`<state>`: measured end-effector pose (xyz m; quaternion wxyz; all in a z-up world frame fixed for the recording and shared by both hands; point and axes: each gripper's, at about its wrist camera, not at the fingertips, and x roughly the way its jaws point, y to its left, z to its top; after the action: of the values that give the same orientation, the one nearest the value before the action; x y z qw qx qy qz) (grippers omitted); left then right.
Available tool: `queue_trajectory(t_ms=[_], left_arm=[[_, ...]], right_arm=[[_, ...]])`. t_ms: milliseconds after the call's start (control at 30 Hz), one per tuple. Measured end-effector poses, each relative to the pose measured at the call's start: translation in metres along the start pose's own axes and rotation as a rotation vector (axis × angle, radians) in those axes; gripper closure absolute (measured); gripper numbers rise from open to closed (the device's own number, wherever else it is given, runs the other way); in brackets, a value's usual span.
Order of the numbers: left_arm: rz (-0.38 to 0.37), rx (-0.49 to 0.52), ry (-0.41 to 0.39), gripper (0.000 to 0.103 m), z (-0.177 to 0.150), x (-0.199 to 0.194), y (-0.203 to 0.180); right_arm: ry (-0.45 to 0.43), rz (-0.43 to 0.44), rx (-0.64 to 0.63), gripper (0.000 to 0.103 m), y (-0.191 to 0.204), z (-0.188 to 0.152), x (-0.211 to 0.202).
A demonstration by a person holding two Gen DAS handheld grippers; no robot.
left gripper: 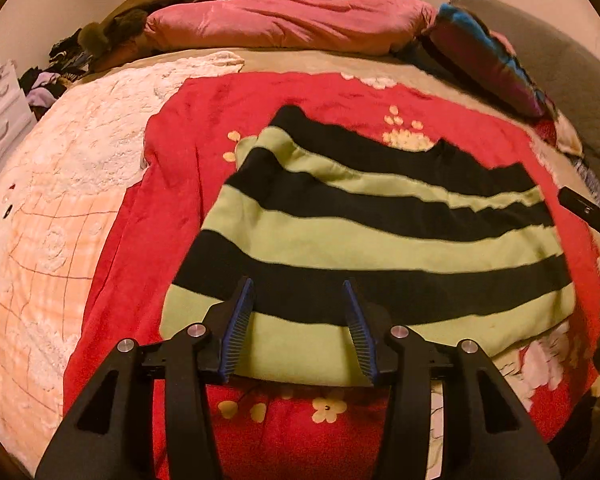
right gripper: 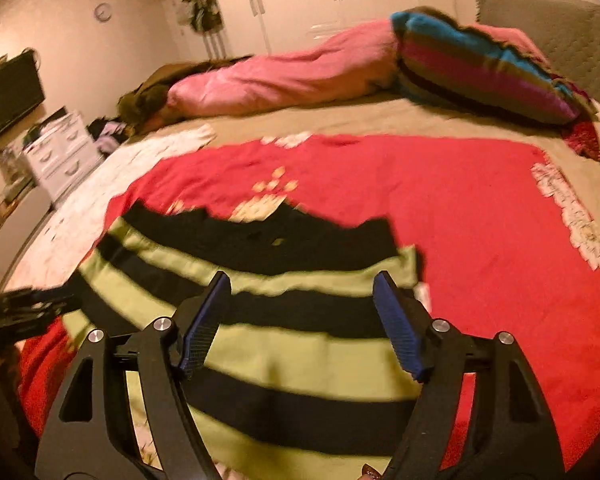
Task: Fold small clothes
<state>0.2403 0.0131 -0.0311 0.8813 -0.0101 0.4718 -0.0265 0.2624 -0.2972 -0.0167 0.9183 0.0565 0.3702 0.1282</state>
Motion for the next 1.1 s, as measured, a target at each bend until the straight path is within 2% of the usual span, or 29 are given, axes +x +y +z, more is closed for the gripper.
queue_trajectory(t_ms=[67, 133, 300, 367, 500, 633, 700, 867, 1100], left_arm=[[0.019, 0.0, 0.004, 0.058, -0.003, 0.002, -0.001], [0.02, 0.006, -0.004, 0.058, -0.007, 0.001, -0.005], [0.046, 0.089, 0.001, 0.058, -0.013, 0.004, -0.018], [0.044, 0.094, 0.009, 0.047, -0.015, 0.007, -0.018], [0.033, 0.103, 0.036, 0.044, -0.023, 0.014, -0.018], [0.011, 0.075, 0.052, 0.044, -0.03, 0.017, -0.012], [0.002, 0.073, 0.053, 0.044, -0.03, 0.019, -0.01], [-0.028, 0.047, 0.061, 0.044, -0.033, 0.025, -0.005], [-0.065, 0.017, 0.057, 0.044, -0.037, 0.027, 0.002]], right_arm=[[0.015, -0.003, -0.034, 0.034, 0.011, -0.003, 0.002], [0.01, -0.013, -0.066, 0.029, 0.021, -0.005, 0.0], [0.016, -0.016, -0.054, 0.026, 0.026, -0.016, -0.005], [0.041, -0.02, -0.053, 0.026, 0.025, -0.025, -0.004], [0.087, -0.032, -0.038, 0.026, 0.025, -0.039, 0.002], [0.13, -0.039, -0.036, 0.026, 0.028, -0.05, 0.013], [0.161, -0.04, -0.041, 0.02, 0.029, -0.055, 0.02], [0.244, -0.065, -0.043, 0.02, 0.03, -0.069, 0.035], [0.241, -0.135, -0.096, 0.02, 0.039, -0.078, 0.035]])
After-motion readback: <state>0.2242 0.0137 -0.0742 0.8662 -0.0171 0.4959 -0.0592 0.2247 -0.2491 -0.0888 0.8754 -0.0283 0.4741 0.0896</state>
